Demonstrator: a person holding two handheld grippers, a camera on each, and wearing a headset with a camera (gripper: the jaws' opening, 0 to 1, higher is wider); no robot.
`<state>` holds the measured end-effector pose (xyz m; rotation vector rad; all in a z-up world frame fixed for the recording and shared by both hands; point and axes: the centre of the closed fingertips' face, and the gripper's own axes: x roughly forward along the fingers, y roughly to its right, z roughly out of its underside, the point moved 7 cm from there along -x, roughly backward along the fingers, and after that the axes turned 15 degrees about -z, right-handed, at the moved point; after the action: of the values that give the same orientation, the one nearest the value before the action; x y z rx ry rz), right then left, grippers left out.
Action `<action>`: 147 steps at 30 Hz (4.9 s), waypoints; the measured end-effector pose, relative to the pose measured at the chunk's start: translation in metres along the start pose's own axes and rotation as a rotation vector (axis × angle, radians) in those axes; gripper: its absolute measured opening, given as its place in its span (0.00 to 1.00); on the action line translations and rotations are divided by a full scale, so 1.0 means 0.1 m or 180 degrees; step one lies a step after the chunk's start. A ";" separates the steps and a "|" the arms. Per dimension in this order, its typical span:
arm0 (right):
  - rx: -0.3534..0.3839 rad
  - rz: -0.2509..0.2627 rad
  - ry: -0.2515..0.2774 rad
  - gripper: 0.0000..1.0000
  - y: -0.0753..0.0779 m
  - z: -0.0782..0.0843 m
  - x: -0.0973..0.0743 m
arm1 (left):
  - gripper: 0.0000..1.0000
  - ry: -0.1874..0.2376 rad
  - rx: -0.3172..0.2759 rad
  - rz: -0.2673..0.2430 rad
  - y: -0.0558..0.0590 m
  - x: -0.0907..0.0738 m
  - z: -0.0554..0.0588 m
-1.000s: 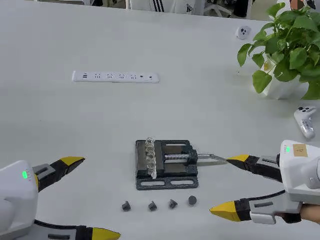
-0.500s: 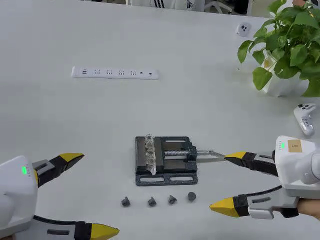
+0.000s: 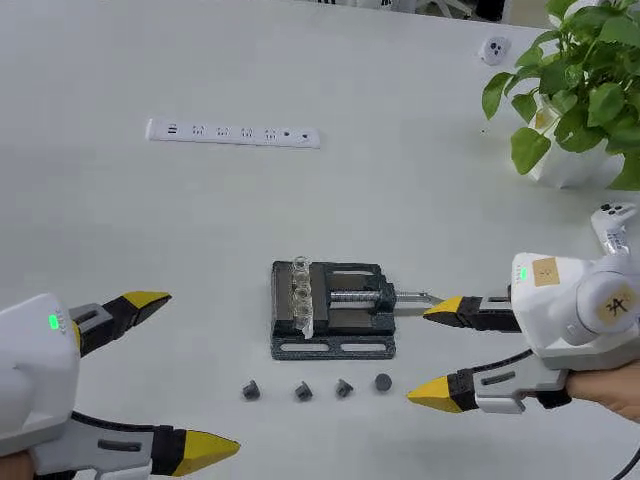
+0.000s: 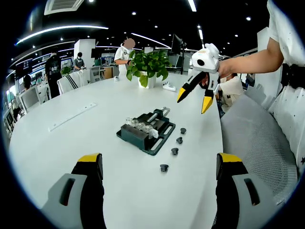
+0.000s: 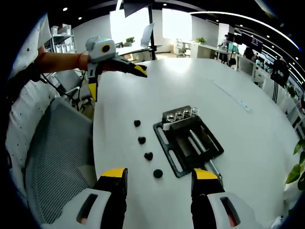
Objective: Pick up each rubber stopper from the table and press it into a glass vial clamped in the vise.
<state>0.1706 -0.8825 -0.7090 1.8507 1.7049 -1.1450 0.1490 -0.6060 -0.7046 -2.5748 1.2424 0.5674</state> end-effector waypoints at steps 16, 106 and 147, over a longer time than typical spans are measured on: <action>-0.0396 -0.0260 -0.0778 0.26 0.15 0.05 0.38 | 0.99 0.0012 -0.0050 -0.0009 0.03 0.01 0.00; -0.0711 -0.0446 -0.1099 0.07 0.25 -0.42 0.30 | 0.98 0.0043 -0.0176 0.0035 0.08 -0.01 0.05; -0.0953 -0.0371 -0.1016 0.07 1.07 -1.36 0.58 | 0.98 0.0056 -0.0269 0.0017 -0.01 0.01 0.10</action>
<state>0.3102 -0.7660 -0.6980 1.3288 1.7051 -1.0902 0.1480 -0.6022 -0.7140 -2.6519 1.2571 0.6123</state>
